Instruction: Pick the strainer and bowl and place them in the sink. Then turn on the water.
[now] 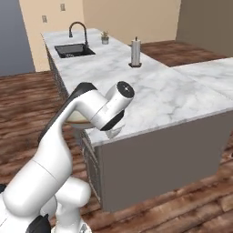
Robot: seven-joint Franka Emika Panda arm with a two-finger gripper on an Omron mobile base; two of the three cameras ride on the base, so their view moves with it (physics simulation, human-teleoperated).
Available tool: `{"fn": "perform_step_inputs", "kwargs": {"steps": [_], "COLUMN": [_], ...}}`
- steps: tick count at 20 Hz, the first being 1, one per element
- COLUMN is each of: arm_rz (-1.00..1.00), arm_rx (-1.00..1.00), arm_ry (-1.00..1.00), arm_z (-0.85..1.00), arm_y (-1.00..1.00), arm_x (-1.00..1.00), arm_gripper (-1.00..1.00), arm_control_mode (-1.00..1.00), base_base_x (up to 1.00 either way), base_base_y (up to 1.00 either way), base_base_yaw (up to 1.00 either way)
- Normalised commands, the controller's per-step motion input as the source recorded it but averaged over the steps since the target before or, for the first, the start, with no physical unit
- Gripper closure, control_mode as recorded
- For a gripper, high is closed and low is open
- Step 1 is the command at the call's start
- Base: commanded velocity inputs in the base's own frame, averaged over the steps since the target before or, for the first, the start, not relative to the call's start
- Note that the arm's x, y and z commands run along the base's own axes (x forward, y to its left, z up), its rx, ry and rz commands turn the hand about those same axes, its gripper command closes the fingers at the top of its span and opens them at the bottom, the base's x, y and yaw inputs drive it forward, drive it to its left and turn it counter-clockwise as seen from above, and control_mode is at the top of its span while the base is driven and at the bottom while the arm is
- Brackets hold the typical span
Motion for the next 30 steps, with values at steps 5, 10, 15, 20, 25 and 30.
{"fn": "perform_step_inputs", "kwargs": {"steps": [5,10,15,20,25,30], "arm_rz": [0.0,0.0,0.0,0.0,0.0,0.0], "arm_rx": [0.0,0.0,0.0,0.0,0.0,0.0], "arm_ry": [0.0,0.0,0.0,0.0,0.0,0.0], "arm_z": [0.0,0.0,0.0,0.0,0.0,0.0], "arm_y": [0.0,0.0,0.0,0.0,0.0,0.0], "arm_x": [0.0,0.0,0.0,0.0,0.0,0.0], "arm_gripper": [1.0,1.0,1.0,1.0,1.0,1.0], "arm_control_mode": [1.0,1.0,1.0,1.0,1.0,1.0], "base_base_x": [0.27,0.05,0.0,0.0,0.0,0.0], "base_base_y": [1.0,1.0,1.0,1.0,1.0,1.0], "base_base_yaw": [-0.59,-0.55,-0.52,-0.47,-0.39,-0.32]}}
